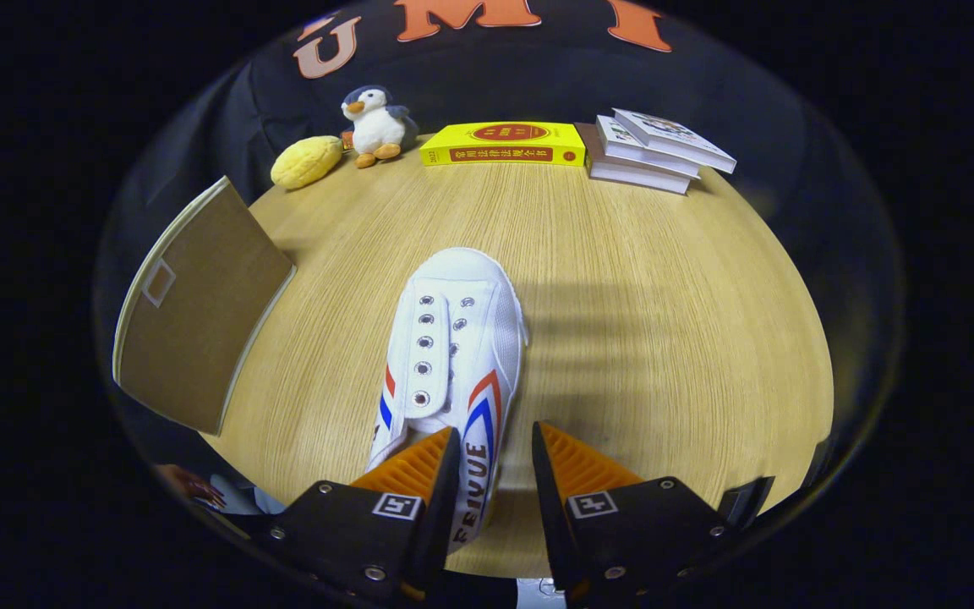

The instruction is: Open the storage box then place both shoes into the box .Put the left shoe in first, then the right shoe, with the right side of both shoes facing outward in a uniform manner.

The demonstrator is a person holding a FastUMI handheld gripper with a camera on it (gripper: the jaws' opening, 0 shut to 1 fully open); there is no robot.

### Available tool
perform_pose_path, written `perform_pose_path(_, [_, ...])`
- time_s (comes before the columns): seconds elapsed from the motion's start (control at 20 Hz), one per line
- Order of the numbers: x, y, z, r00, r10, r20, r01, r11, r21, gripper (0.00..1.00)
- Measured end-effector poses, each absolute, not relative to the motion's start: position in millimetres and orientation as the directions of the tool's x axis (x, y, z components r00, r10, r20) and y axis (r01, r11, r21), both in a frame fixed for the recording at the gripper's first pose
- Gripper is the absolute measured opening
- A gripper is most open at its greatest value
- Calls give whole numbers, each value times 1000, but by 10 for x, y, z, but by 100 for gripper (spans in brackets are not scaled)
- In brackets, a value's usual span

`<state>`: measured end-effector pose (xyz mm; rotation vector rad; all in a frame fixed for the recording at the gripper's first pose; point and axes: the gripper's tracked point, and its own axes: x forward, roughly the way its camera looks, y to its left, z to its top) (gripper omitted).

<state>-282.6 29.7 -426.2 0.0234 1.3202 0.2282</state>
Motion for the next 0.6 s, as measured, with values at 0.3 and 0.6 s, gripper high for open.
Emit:
perform_pose_path(0.3, [-2882,377,-4316,90,313,-945,-34,950,312,36])
perform_pose_path(0.6, [-2855,369,-4273,129,290,-948,41,954,297,11])
